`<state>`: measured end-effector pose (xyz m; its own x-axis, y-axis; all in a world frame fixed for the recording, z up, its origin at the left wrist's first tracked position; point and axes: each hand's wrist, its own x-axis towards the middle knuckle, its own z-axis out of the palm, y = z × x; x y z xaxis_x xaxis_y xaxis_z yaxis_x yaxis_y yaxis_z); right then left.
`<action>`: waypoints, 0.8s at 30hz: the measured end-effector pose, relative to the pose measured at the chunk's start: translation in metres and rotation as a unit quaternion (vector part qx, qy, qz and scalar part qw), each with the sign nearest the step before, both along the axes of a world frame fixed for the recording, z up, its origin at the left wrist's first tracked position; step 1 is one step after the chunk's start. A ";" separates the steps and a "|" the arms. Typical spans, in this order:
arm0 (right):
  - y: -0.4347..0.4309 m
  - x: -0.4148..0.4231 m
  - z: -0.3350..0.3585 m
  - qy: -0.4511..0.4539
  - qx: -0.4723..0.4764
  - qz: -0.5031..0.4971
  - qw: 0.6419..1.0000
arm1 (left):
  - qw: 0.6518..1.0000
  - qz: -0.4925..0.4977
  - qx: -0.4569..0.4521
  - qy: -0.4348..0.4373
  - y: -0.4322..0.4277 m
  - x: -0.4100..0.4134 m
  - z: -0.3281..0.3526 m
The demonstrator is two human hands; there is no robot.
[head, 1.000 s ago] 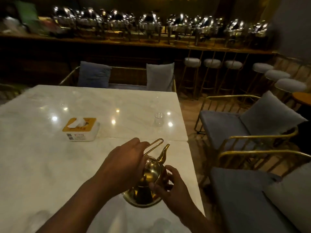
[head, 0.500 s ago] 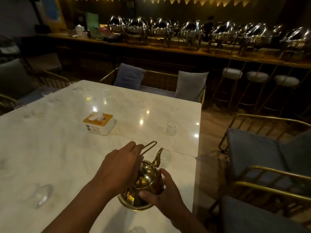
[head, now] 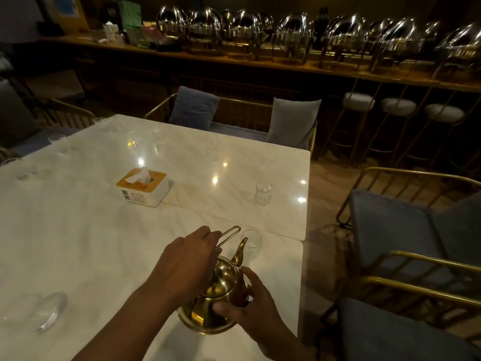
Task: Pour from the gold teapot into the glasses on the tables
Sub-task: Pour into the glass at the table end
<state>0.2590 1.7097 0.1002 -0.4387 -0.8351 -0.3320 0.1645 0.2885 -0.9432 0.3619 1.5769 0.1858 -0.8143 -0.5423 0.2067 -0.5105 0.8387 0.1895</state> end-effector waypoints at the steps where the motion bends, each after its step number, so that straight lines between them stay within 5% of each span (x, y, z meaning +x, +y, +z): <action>1: -0.001 -0.001 -0.004 -0.004 0.003 0.000 1.000 | 1.000 0.002 0.005 -0.003 -0.003 -0.002 -0.002; 24: -0.033 -0.086 -0.064 -0.120 0.069 0.071 0.988 | 0.994 0.080 0.013 -0.076 -0.033 -0.092 -0.040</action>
<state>0.1734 1.6768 0.0361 -0.2154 -0.8221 -0.5270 0.3272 0.4477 -0.8322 0.2698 1.5436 0.1454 -0.7387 -0.6702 0.0722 -0.6606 0.7410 0.1203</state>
